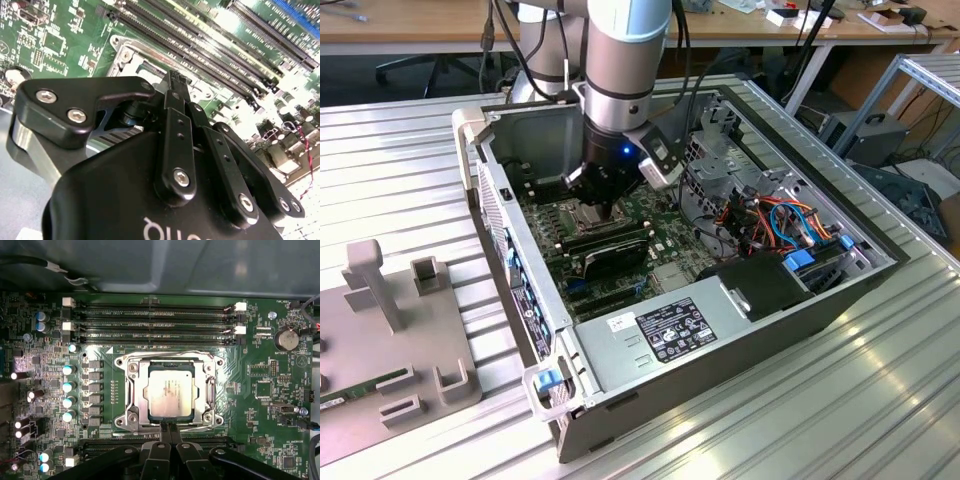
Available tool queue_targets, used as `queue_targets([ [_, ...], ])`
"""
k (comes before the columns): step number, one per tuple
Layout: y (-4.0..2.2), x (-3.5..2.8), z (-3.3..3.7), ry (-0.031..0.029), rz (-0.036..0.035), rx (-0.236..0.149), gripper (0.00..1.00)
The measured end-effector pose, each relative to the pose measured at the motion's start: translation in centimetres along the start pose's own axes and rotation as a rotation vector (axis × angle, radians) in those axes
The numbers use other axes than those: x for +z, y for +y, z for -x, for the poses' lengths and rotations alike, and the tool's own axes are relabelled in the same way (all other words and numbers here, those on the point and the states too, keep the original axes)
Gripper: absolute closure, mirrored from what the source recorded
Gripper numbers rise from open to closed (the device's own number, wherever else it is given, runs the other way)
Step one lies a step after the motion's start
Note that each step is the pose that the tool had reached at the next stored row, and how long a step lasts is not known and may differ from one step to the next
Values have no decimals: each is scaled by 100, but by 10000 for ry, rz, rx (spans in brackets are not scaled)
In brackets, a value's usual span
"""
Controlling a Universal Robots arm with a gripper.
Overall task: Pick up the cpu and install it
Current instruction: 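Install the second cpu locking lever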
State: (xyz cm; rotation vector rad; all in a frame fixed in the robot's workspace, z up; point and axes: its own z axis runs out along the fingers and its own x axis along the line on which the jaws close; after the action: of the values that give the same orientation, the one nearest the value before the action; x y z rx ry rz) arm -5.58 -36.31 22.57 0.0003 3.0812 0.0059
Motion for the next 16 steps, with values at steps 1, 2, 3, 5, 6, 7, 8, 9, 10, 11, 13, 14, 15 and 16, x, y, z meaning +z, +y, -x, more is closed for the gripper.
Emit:
queue_targets([
  [1,15,0,0,0,0,1,89],
  [2,47,0,0,0,0,1,89],
  [3,94,0,0,1,0,0,89],
  [5,151,1,0,0,0,1,89],
  [6,172,2,0,0,1,0,89],
  [7,210,1,0,1,-1,0,89],
  [8,270,2,0,0,0,0,89],
  [9,280,2,0,1,0,0,89],
  [10,280,2,0,1,0,-1,89],
  [11,280,2,2,0,0,-2,89],
  [13,281,4,25,1,0,0,89],
  [14,281,5,37,0,1,1,89],
  [15,280,5,43,0,1,1,89],
  [16,280,5,44,0,1,1,89],
])
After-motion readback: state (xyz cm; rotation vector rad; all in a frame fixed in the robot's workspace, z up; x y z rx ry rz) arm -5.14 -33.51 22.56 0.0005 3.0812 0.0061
